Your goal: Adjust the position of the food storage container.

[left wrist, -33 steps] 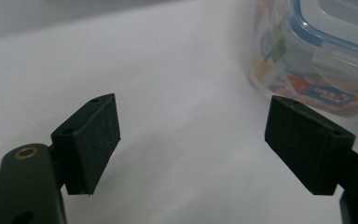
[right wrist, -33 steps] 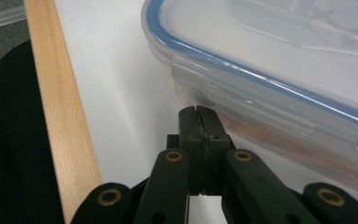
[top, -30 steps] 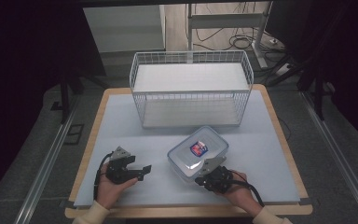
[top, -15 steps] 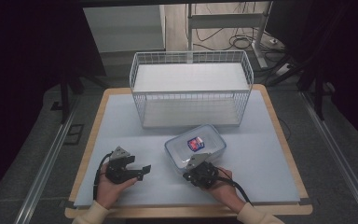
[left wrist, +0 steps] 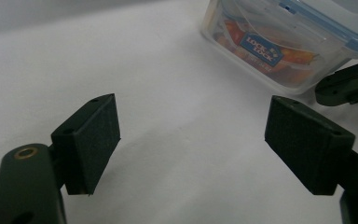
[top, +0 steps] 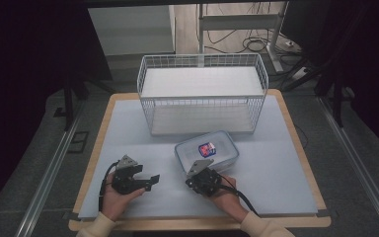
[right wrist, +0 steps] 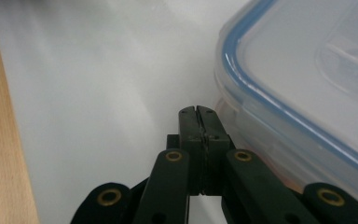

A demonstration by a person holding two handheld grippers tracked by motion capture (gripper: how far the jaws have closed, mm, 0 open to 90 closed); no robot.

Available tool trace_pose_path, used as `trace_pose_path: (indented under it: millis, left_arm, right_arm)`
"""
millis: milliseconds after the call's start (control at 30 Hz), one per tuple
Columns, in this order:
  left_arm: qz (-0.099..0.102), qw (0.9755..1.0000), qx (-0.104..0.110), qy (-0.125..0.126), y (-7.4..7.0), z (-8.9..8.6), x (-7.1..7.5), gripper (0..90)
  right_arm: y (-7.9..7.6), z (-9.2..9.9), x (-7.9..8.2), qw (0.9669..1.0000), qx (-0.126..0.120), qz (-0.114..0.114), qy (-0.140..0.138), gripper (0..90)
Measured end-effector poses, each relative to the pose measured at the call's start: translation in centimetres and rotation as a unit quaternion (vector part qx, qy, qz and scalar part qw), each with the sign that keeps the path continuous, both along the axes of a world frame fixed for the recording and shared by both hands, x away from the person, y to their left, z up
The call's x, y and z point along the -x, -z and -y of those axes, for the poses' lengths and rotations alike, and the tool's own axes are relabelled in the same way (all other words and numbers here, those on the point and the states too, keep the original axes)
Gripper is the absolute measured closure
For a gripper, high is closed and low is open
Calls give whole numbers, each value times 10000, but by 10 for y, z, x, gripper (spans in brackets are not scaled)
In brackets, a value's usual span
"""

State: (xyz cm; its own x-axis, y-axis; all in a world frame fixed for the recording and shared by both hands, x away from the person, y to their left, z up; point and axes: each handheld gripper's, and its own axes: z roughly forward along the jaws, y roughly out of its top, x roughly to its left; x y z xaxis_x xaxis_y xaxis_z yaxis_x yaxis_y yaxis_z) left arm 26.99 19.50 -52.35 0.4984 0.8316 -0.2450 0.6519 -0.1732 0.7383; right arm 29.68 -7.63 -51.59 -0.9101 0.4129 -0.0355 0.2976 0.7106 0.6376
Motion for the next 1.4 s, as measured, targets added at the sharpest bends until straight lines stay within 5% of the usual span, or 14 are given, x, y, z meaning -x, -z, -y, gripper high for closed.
trace_pose_path:
  millis: [267, 433, 667, 733, 900, 933, 1067, 1267, 1400]
  left_arm:
    - [8, 10000, -1, -3, 0, 0, 0, 179]
    - [-3, 10000, -10, -4, 0, -1, -1, 179]
    - [6, 10000, -10, -15, 0, 0, 0, 179]
    - [2, 10000, -3, -30, 0, 0, 0, 179]
    - [14, 10000, -24, -6, 0, 0, 0, 179]
    - [16, 10000, -27, -3, 0, 0, 0, 179]
    - [-11, 10000, -34, -2, 0, 1, 0, 179]
    - [-10, 10000, -40, -6, 0, 1, -1, 179]
    - [-3, 10000, -38, -10, 0, 1, 0, 179]
  right_arm:
    - [-3, -2, 0, 10000, -30, 41, -16, 900]
    - [-30, 18, 5, 9994, -311, 158, -7, 900]
    - [-66, 71, -10, 9958, -689, 316, 510, 900]
    - [-82, 100, -23, 9912, -840, 483, 897, 900]
    - [-94, 130, -39, 9853, -965, 537, 1306, 900]
    - [-94, 144, -48, 9827, -931, 535, 1510, 900]
    - [-82, 161, -64, 9812, -738, 354, 1746, 900]
    - [-59, 168, -84, 9797, -498, 102, 1940, 900]
    - [-37, 158, -101, 9823, -329, -140, 1841, 900]
